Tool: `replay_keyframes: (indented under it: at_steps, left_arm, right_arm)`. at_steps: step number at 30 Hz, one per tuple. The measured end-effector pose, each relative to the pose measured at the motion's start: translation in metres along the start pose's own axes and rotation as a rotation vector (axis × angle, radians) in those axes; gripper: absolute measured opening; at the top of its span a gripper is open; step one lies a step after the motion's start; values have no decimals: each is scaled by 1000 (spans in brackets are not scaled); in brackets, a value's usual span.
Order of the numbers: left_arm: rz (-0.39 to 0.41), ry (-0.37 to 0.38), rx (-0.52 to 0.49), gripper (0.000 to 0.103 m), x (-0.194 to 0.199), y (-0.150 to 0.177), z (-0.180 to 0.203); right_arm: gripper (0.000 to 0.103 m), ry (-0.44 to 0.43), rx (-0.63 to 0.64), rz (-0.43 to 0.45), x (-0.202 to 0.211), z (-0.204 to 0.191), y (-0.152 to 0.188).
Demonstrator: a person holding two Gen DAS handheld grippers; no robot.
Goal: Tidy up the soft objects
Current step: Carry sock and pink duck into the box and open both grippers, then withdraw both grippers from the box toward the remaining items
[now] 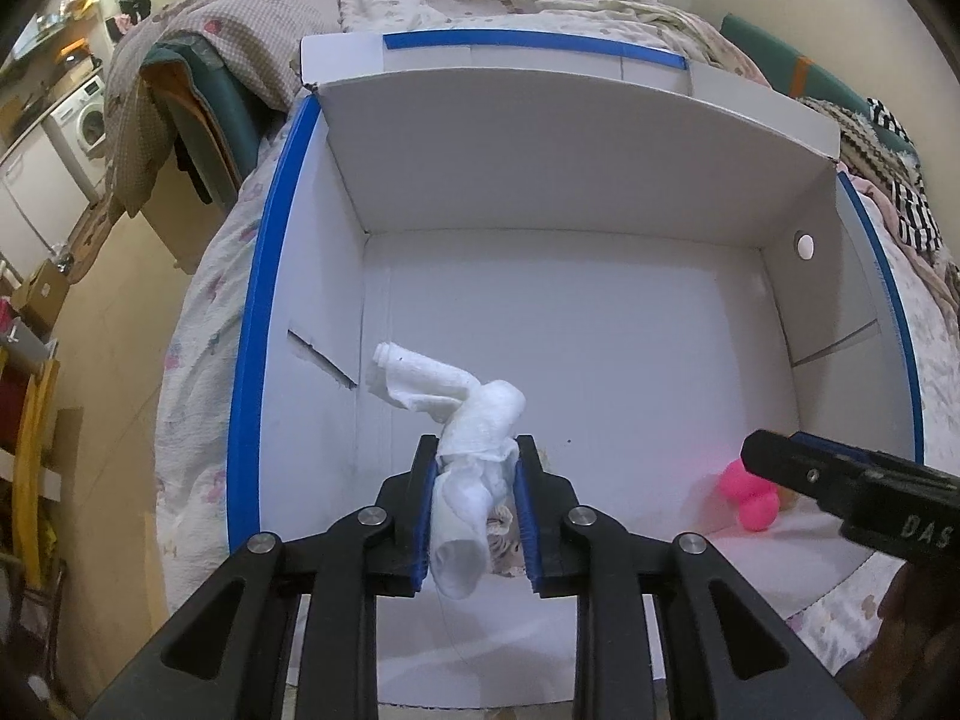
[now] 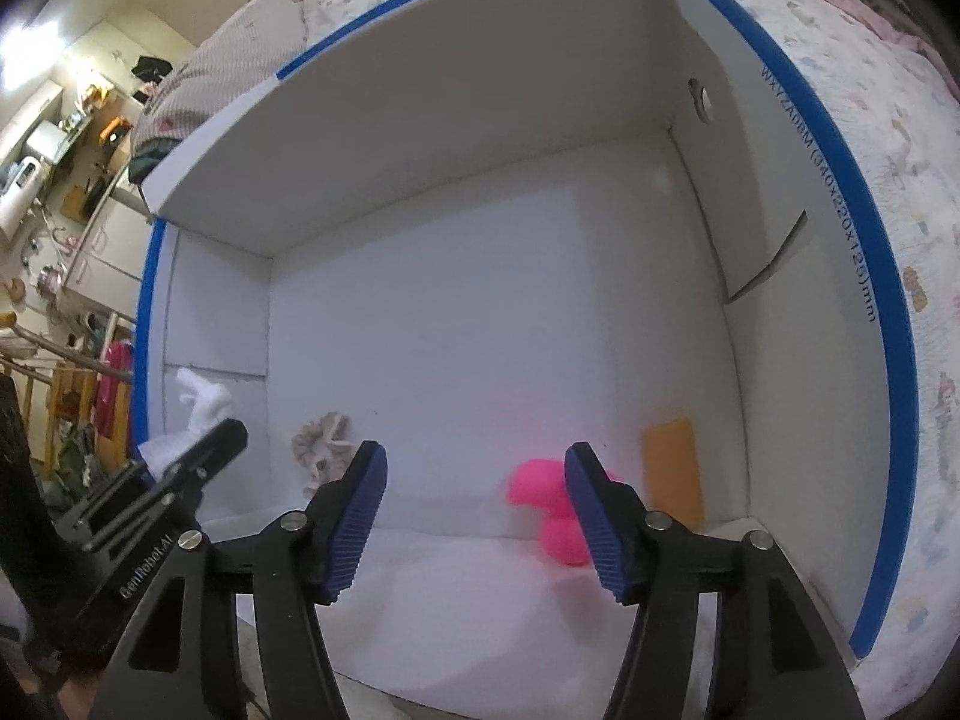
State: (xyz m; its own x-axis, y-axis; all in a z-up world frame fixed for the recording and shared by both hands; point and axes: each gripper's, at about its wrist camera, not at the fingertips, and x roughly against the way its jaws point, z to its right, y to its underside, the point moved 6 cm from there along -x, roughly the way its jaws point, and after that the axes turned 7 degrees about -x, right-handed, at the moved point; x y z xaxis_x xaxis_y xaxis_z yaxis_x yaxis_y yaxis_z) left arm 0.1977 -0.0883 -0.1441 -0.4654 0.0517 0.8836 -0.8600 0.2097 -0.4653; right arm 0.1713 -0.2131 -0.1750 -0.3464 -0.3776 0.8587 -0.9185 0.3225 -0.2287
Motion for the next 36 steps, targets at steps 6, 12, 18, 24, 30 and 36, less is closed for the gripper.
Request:
replay_keyframes:
  at_steps: [6,12,18,24,30,36]
  left_arm:
    - [39,-10,-5,35,10,-4,-2]
    - [85,-37,6,58,22,-7,-7]
    - [103,-38,11,59,29,-7,-9]
    - [110,-33,37,60,38,-6,-14]
    - [170,-45,88,64,62,-7,-29]
    - [182,-61,93,67,75,3,-35]
  right_arm:
    - [96,-37,10,79,15,-7,-8]
    - [103,-59,0,126,24,-6,-15]
    - [103,3,97,241,34,-12,-16]
    - [103,7,120,258,40,-18,-14]
    - [103,12,120,273,46,-18,-11]
    - [103,26,136,286,56,-17,-1]
